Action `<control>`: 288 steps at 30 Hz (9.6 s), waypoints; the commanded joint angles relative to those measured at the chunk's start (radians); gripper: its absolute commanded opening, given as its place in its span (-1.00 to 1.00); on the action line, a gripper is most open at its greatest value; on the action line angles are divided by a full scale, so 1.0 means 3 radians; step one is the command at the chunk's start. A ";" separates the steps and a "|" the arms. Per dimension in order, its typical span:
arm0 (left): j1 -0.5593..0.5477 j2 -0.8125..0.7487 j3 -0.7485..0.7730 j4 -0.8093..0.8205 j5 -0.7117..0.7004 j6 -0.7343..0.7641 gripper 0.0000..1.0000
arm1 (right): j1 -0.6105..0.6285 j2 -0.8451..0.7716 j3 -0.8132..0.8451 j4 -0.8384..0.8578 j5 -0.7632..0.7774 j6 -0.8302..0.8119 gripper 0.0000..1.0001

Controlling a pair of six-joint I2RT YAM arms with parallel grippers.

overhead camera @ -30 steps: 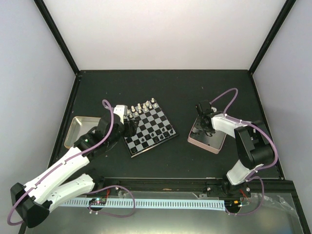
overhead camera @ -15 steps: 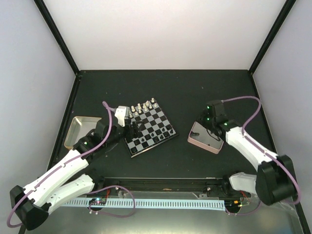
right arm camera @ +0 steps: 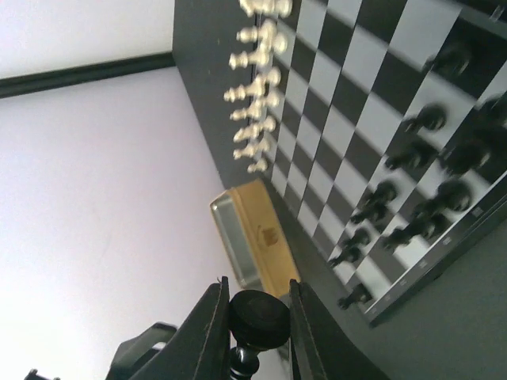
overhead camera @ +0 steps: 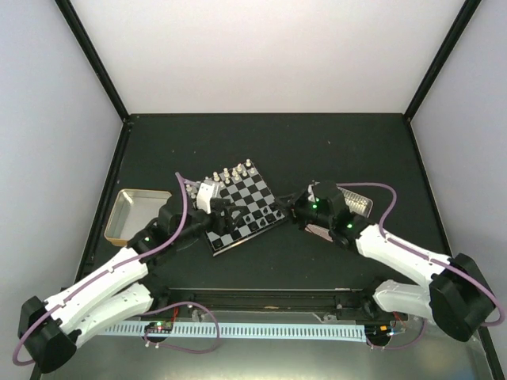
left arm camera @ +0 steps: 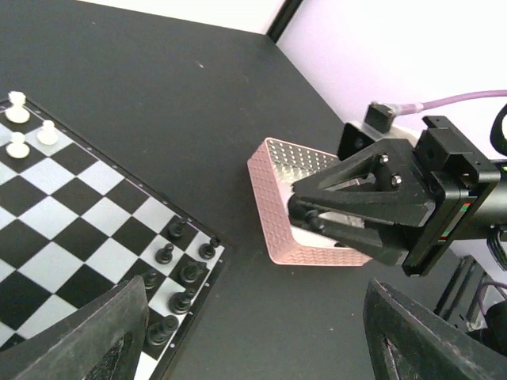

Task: Set up the chess pieces on the board
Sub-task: Place the chess piece on the chessboard, then move the chess piece to the chessboard, then pick up the chess piece from the storage box, then place the chess piece on the chessboard.

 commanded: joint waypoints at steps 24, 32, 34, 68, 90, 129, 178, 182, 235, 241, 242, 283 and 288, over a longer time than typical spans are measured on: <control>-0.0352 0.0543 0.0205 0.0264 -0.0270 0.0098 -0.33 | 0.0686 0.0758 0.0533 0.0507 -0.0322 0.0789 -0.78; -0.0351 0.0515 0.0211 0.0222 -0.0311 0.0154 -0.77 | 0.0687 0.0804 0.0548 0.0516 -0.0349 0.0750 -0.78; -0.0349 0.0515 0.0210 0.0219 -0.0313 0.0163 -0.89 | 0.0688 0.0806 0.0552 0.0500 -0.0343 0.0723 -0.77; 0.0756 0.1538 0.0868 -0.2399 0.0122 0.0377 -0.96 | 0.0310 0.0044 0.0428 -0.0895 0.0715 -0.0924 0.28; 0.0151 0.2137 0.1173 -0.2409 -0.0220 0.0263 -0.96 | 0.0202 0.0015 0.0391 -0.0933 0.0726 -0.0960 0.28; 0.0114 0.2360 0.1220 -0.2348 -0.0177 0.0348 -0.46 | 0.0164 -0.0024 0.0318 -0.0933 0.0704 -0.0975 0.28; -0.0041 0.2563 0.1571 -0.2074 -0.0197 0.0247 -0.39 | 0.0034 -0.0218 0.0281 -0.1154 0.0966 -0.1195 0.27; -0.0038 0.2348 0.1661 -0.2142 -0.0224 0.0241 -0.22 | -0.0230 -0.0358 0.0259 -0.1443 0.1225 -0.1548 0.27; -0.0036 0.1270 0.1362 -0.1681 -0.0544 0.0245 0.00 | -0.1336 0.0856 0.0084 -0.1809 0.1700 -0.2277 -0.32; -0.0038 0.1257 0.1356 -0.1688 -0.0544 0.0240 0.00 | -0.1336 0.0902 0.0078 -0.1790 0.1682 -0.2277 -0.54; -0.0039 0.1257 0.1356 -0.1693 -0.0544 0.0239 0.00 | -0.1336 0.0899 0.0073 -0.1788 0.1680 -0.2277 -0.55; 0.0062 0.0270 0.1353 -0.0279 0.1455 -0.0460 0.43 | -0.0350 -0.0285 0.0544 0.1031 -0.2991 -0.3313 -0.77; 0.0093 0.0370 0.1414 -0.0299 0.1718 -0.0756 0.41 | -0.0157 -0.0239 0.0847 0.0242 -0.2774 -0.4149 -0.77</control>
